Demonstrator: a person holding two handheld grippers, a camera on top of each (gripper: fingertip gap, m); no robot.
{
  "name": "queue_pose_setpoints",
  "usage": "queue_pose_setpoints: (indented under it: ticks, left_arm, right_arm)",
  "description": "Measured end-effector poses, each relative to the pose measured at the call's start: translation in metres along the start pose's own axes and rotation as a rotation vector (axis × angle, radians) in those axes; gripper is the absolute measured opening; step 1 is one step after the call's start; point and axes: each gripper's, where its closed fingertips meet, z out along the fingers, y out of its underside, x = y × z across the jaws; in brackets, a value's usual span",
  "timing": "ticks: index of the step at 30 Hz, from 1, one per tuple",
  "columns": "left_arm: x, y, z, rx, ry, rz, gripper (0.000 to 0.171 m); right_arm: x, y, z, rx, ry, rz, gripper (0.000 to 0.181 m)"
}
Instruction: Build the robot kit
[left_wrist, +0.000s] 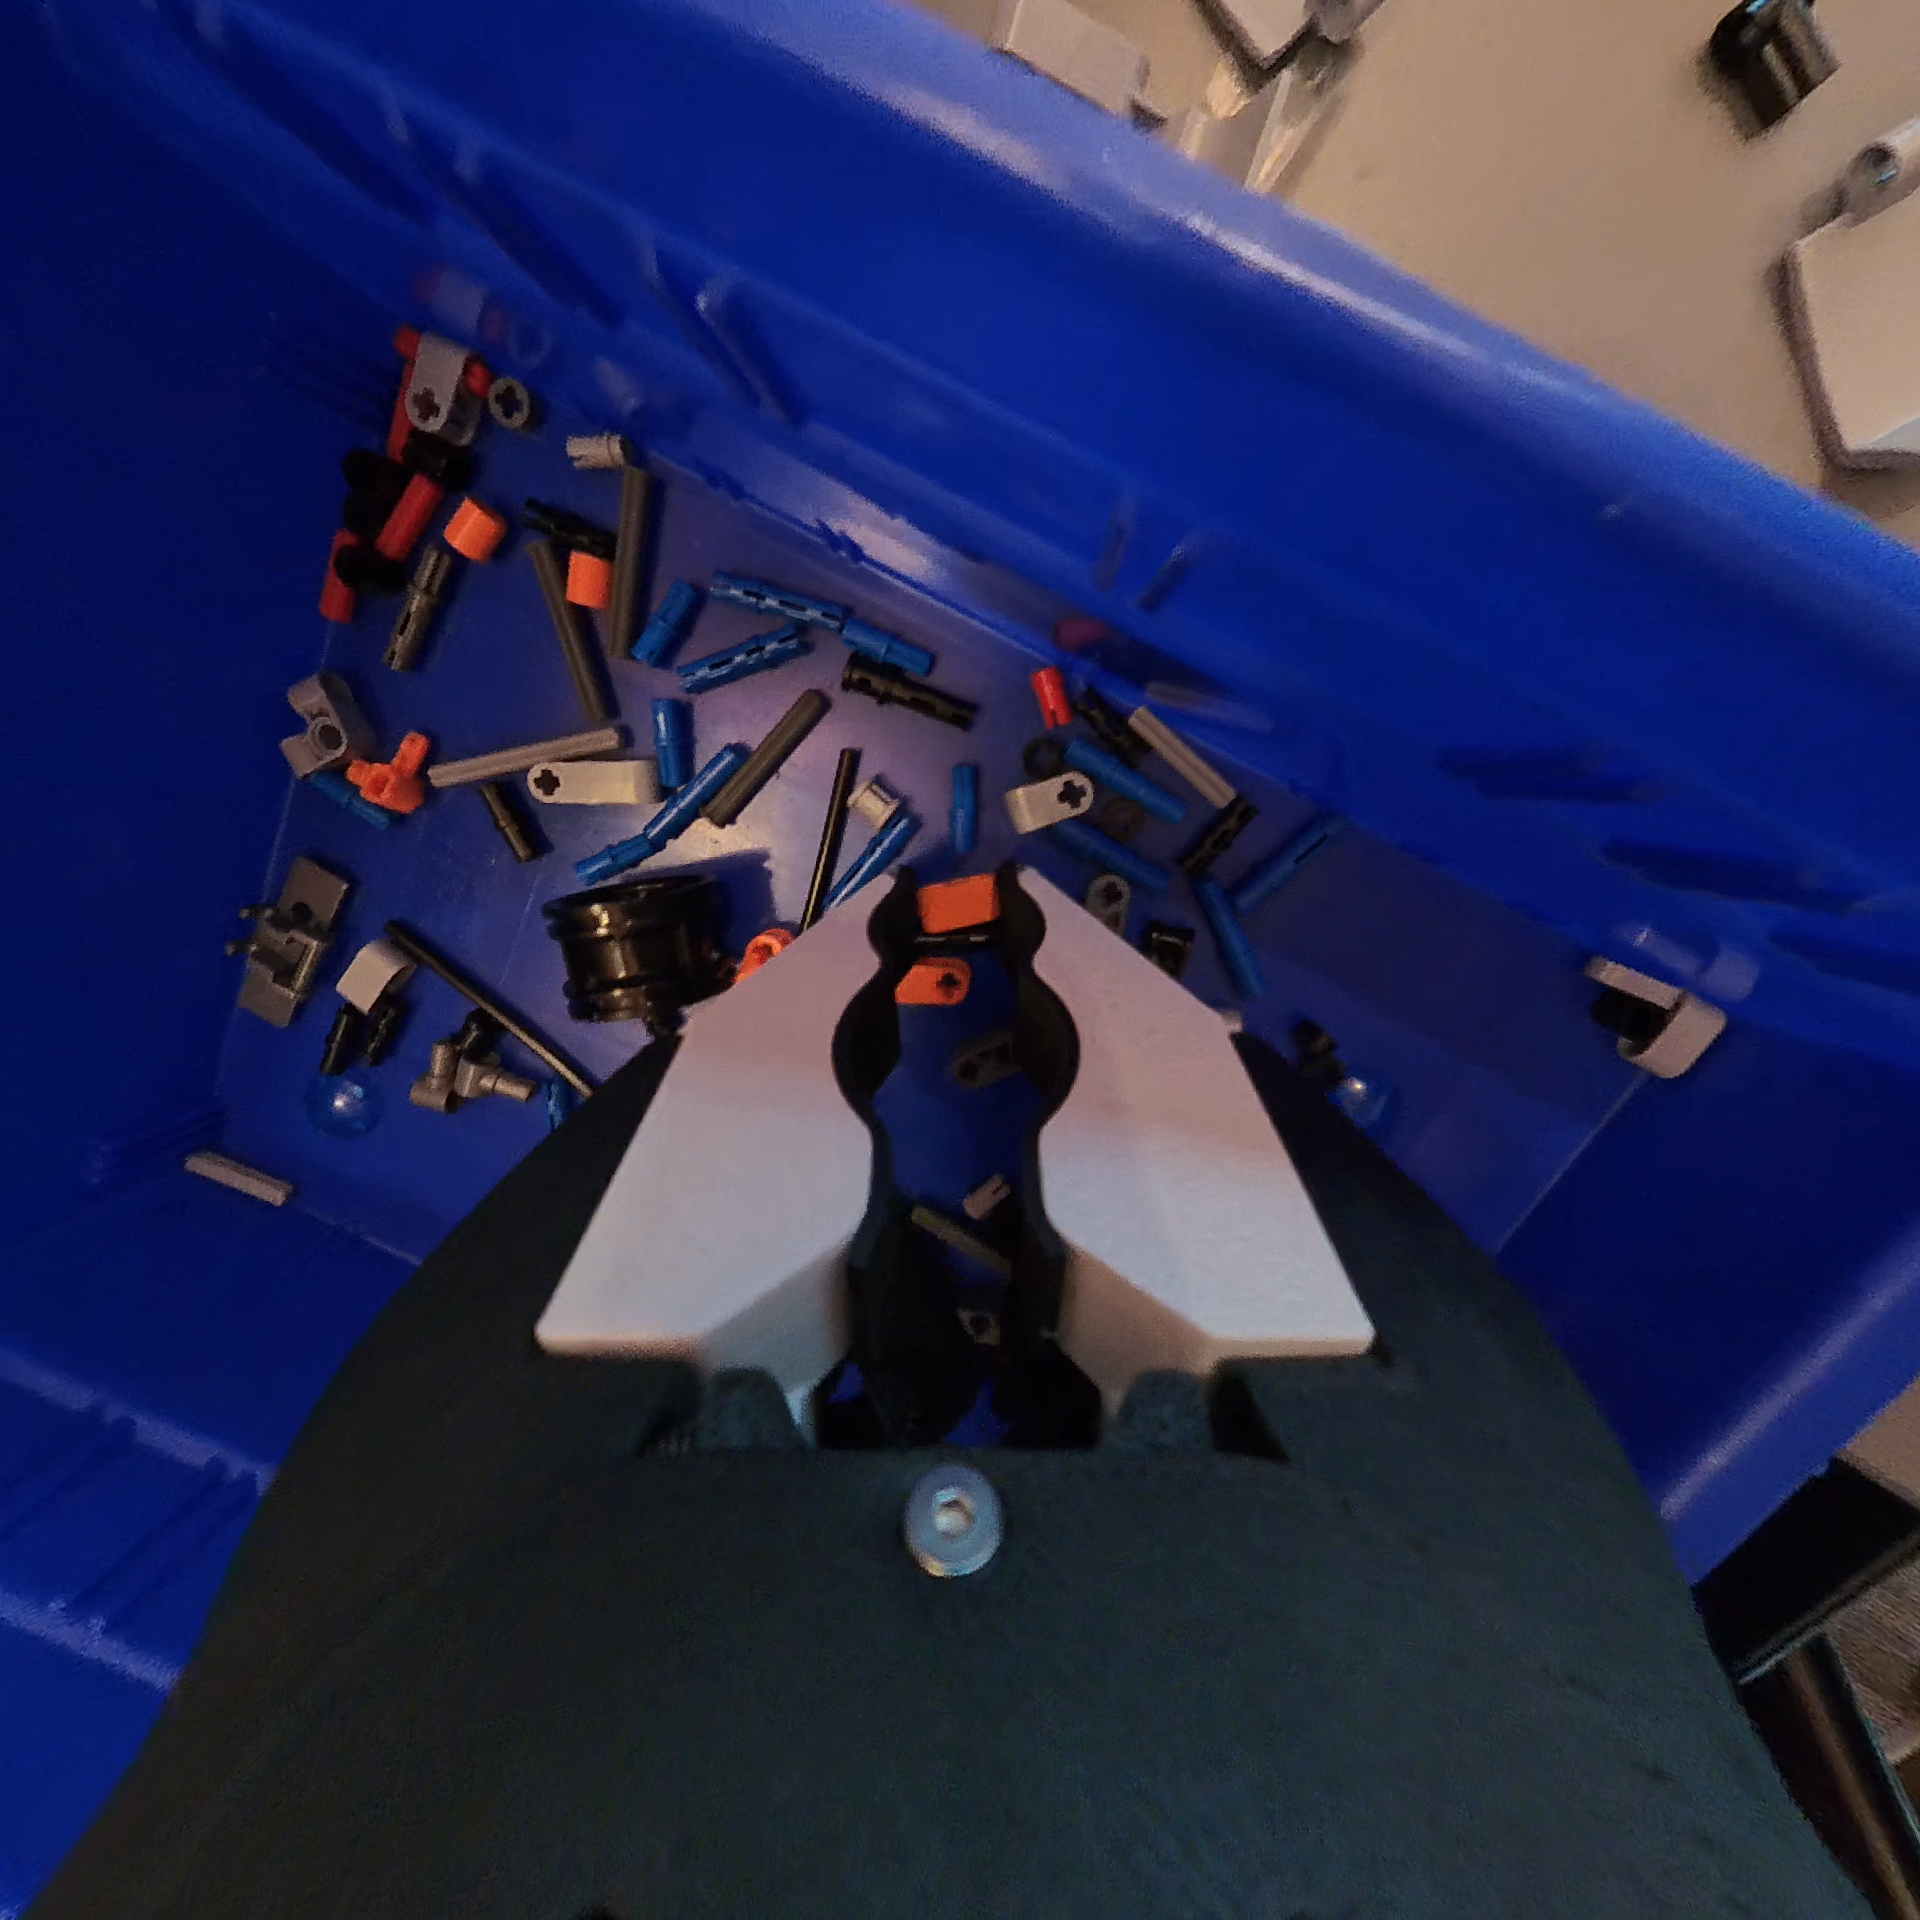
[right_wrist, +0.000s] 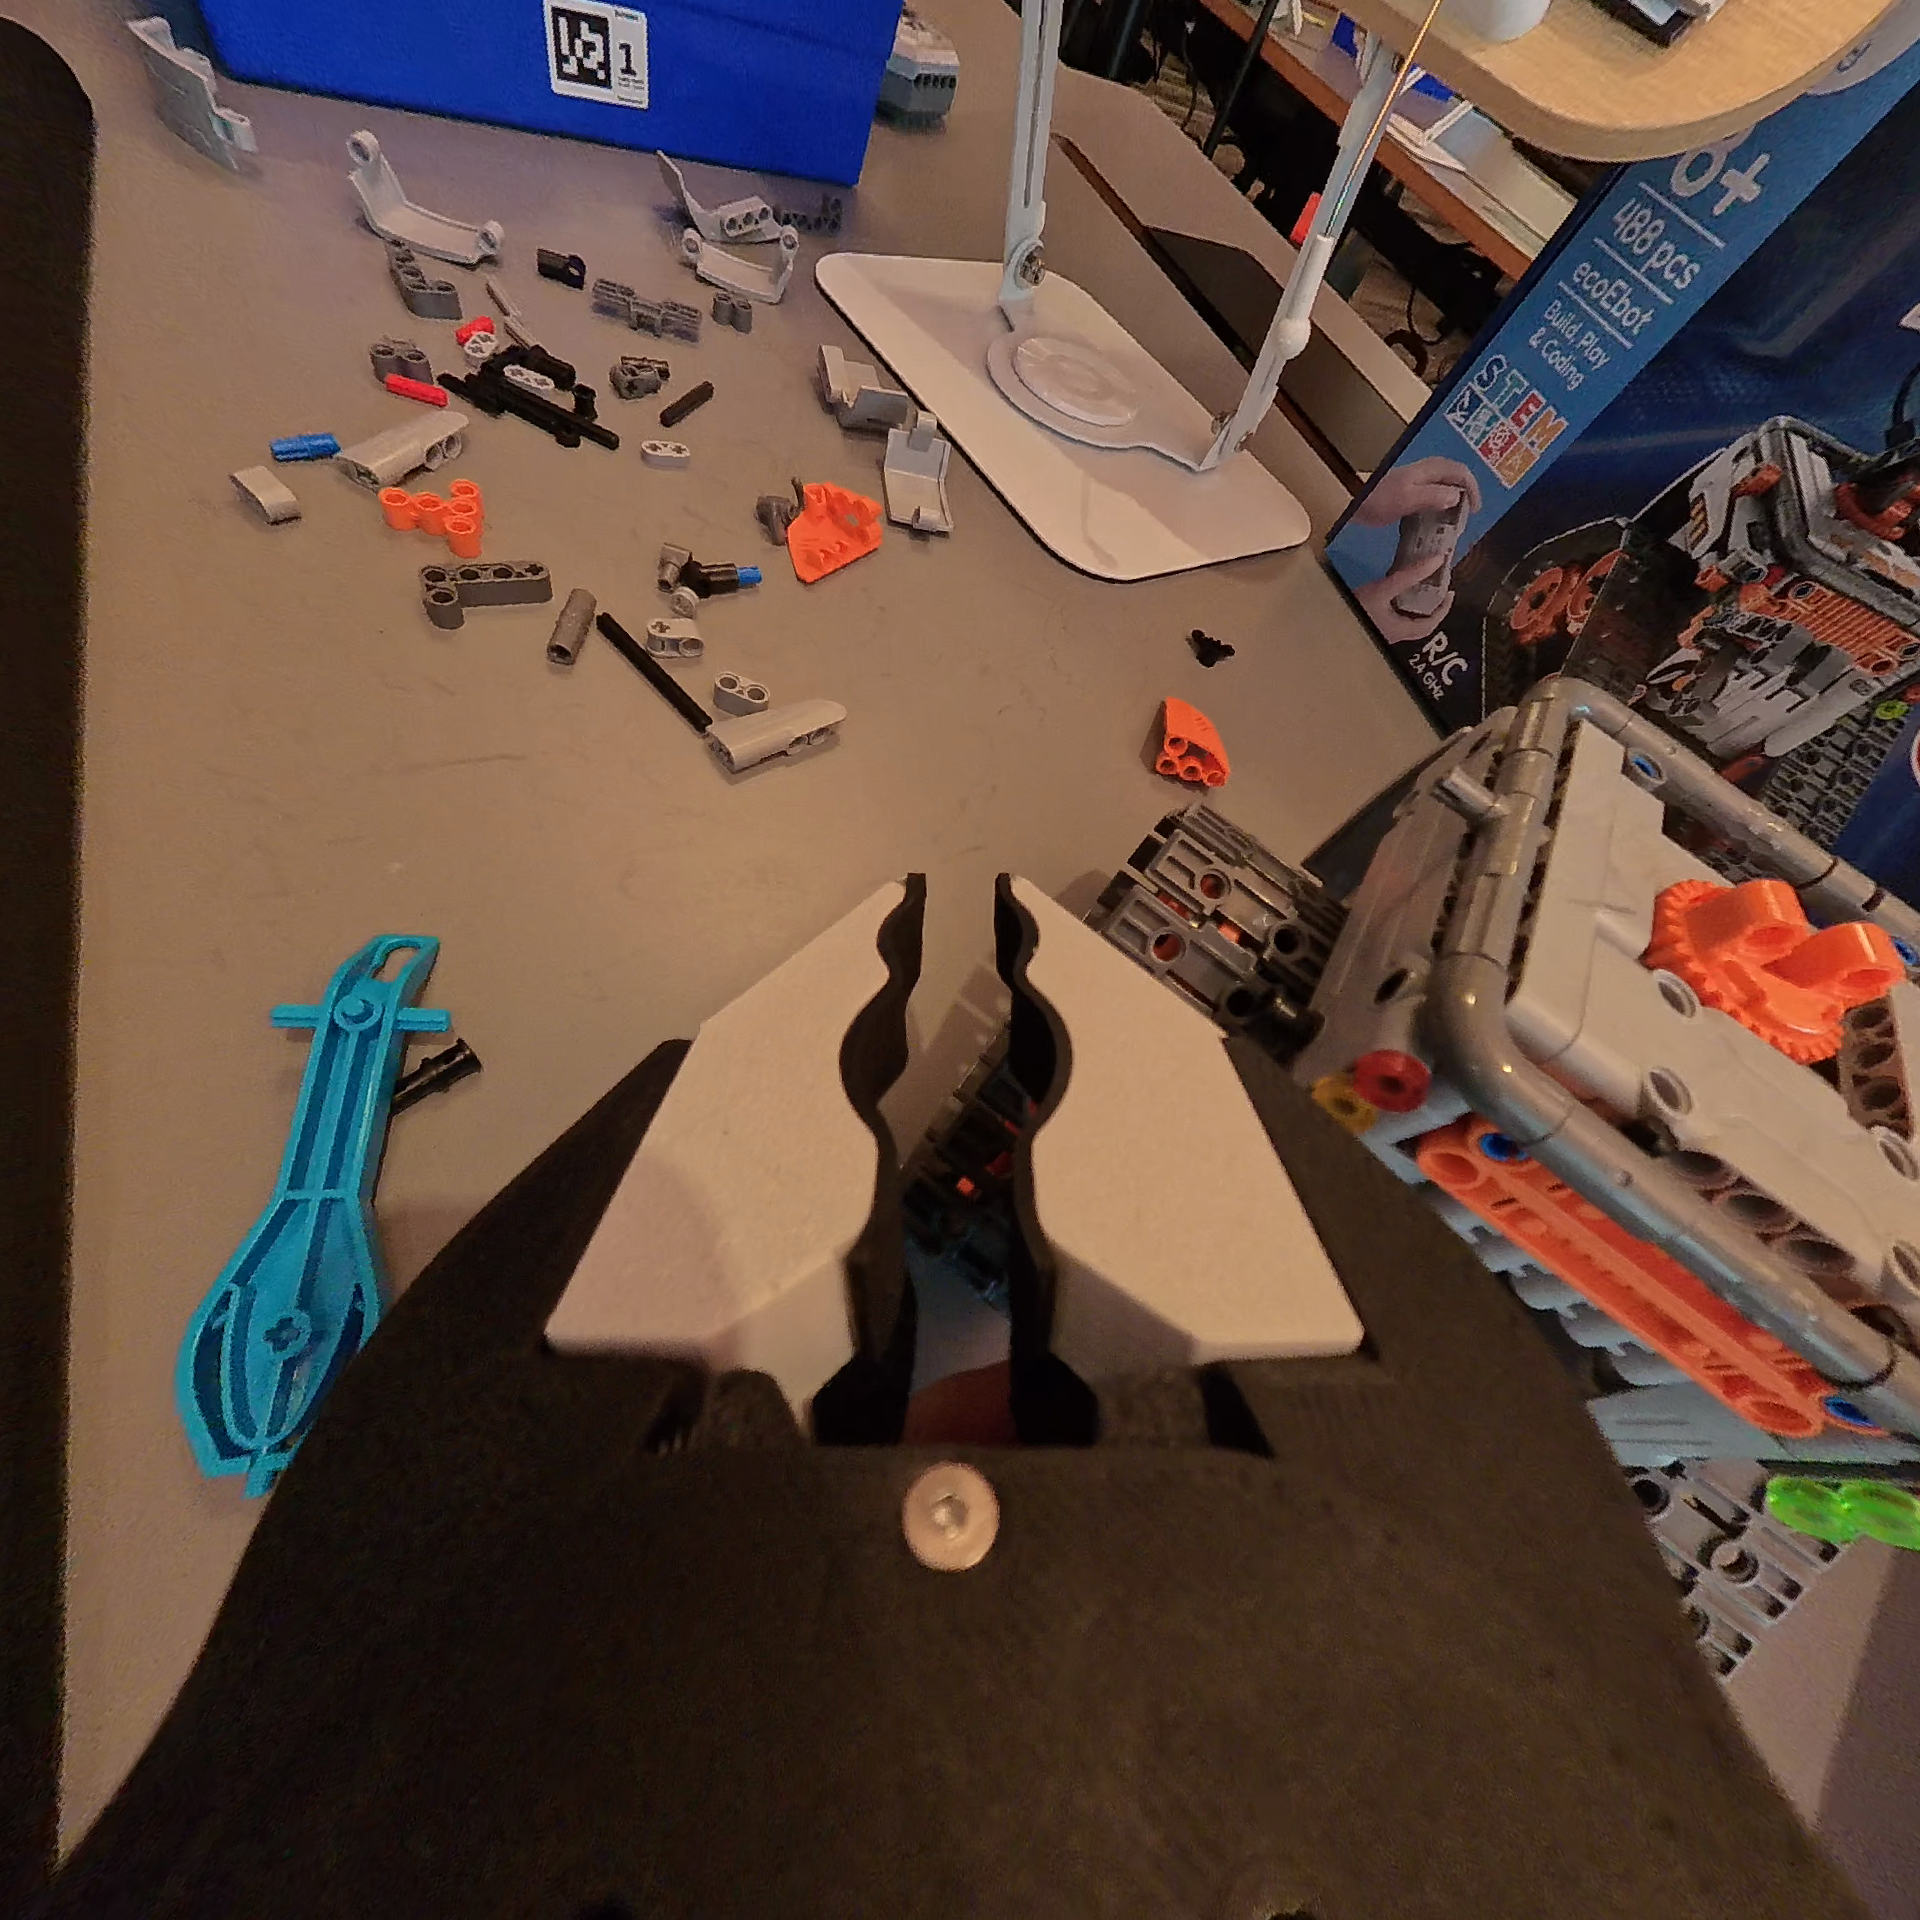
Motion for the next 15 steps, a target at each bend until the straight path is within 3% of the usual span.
queue_pose_setpoints:
  ticks: [4,9,12,15]
  left_arm:
    - [-0.005,-0.013,-0.024,0.075,0.004,-0.067,0.014]
    - [-0.008,-0.056,-0.087,0.224,-0.081,-0.036,0.014]
    - [0.016,-0.097,-0.116,0.308,-0.096,0.054,0.013]
    - [0.065,-0.14,-0.112,0.332,-0.046,0.199,0.013]
  right_arm:
    - [-0.001,-0.003,0.0,0.007,-0.004,-0.008,0.011]
    - [-0.002,-0.013,-0.004,0.035,0.004,-0.032,0.011]
    - [-0.003,-0.016,-0.006,0.047,0.003,-0.038,0.011]
    - [-0.005,-0.017,-0.006,0.052,-0.003,-0.047,0.011]
